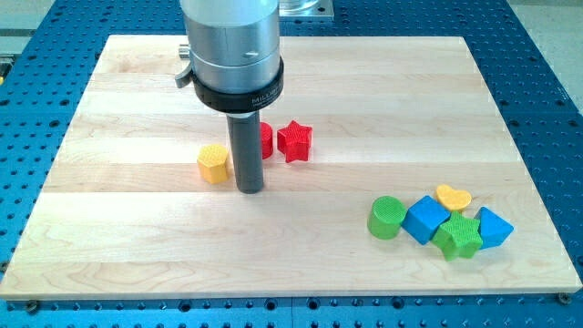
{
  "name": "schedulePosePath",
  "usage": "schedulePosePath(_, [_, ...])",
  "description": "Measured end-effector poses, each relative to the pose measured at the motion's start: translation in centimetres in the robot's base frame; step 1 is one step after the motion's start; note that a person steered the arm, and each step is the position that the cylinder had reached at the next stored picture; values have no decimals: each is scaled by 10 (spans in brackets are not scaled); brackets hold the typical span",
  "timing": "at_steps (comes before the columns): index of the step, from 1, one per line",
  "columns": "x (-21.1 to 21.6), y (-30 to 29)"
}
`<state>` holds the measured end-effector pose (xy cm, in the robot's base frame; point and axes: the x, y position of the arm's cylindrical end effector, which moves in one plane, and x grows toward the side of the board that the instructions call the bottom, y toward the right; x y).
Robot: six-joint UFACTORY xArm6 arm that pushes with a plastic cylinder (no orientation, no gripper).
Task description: Slide the red star to the right of the hexagon
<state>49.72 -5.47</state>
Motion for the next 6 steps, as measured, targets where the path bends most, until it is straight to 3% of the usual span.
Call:
schedulePosePath(1, [7,-51])
schedulePosePath(2, [-16,-41])
schedulePosePath(3, [-61,20])
schedulePosePath(4, [-55,9])
schedulePosePath(5, [-1,37])
schedulePosePath(6, [3,125])
